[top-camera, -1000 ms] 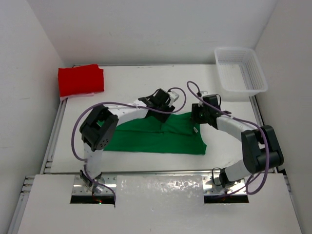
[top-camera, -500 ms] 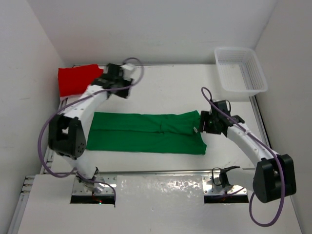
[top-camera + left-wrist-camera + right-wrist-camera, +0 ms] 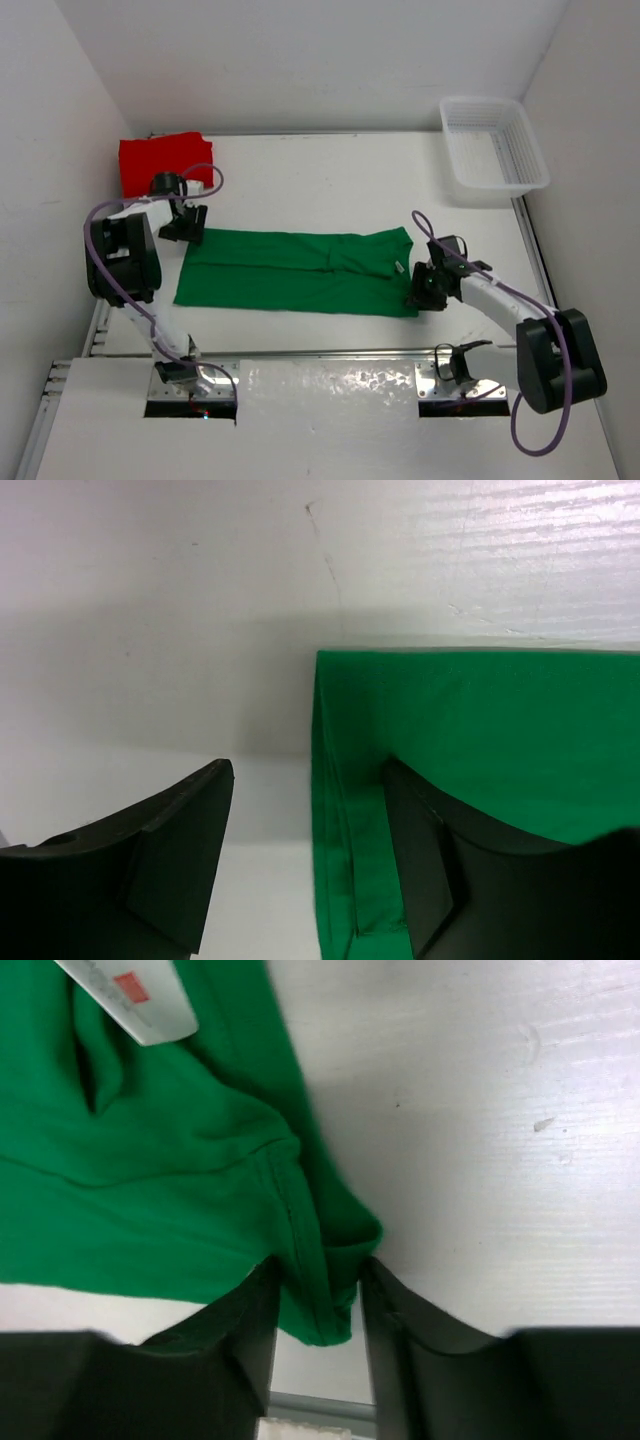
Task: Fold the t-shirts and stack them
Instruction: Fold the other side of the tshirt into a rectangle, then rotate the tshirt 90 degrees
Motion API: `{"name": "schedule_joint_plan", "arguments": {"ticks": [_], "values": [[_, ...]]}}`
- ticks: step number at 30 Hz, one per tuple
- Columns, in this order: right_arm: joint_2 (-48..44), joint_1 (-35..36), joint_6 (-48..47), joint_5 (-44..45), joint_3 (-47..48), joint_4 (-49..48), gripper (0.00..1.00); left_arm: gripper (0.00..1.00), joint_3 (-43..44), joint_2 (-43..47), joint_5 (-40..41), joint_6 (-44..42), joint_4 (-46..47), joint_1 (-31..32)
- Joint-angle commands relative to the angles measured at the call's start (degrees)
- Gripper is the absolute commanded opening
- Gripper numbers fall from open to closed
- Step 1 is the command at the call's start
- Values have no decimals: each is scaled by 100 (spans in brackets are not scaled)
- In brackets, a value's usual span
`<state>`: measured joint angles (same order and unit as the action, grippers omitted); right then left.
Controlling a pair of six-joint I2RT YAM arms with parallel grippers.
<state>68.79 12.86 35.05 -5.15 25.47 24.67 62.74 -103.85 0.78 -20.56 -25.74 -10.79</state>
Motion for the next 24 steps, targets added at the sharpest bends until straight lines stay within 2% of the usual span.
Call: {"name": "schedule_joint_plan", "arguments": {"ticks": [1, 2, 3, 4, 7, 11, 13, 15, 16, 17, 20, 21, 23, 24], "values": [[282, -12, 178, -4, -296, -269, 36, 60, -218, -179, -16, 43, 640, -38], [353, -12, 187, 14, -306, -382, 30, 60, -262, -188, -7, 43, 684, -38], [441, -12, 187, 40, -298, -427, 19, 59, -410, -205, 115, -27, 780, -38], [659, -12, 117, 118, -150, -462, 15, 58, -507, -205, 185, -71, 815, -38], [1099, -12, -146, 251, 507, -454, 7, 56, -964, -65, 423, -290, 904, -81], [2423, -29, -472, 506, 1765, -375, 1, 56, -1596, 426, 432, -580, 703, -187], [2988, -91, -569, 506, 2731, -314, 0, 56, -1895, 821, 441, -826, 509, -178], [3954, -161, -604, 515, 3478, -173, 0, 56, -2098, 1216, 398, -1185, 377, -187], [4297, -170, -674, 593, 4378, 123, 0, 56, -2221, 1366, 336, -1335, 307, -178], [4996, -187, -701, 716, 4822, 283, 0, 56, -2466, 1655, 161, -1511, 167, -187], [5958, -205, -701, 848, 6694, 828, 1, 56, -2792, 1973, 20, -2004, -140, -187], [6562, -214, -675, 857, 7630, 1082, 3, 55, -2802, 2000, -51, -2170, -412, -178], [7189, -223, -640, 892, 8671, 1373, 7, 56, -2794, 2009, -505, -2382, -719, -161], [7792, -232, -631, 884, 9233, 1505, 12, 57, -2759, 2009, -708, -2574, -870, -126]]}}
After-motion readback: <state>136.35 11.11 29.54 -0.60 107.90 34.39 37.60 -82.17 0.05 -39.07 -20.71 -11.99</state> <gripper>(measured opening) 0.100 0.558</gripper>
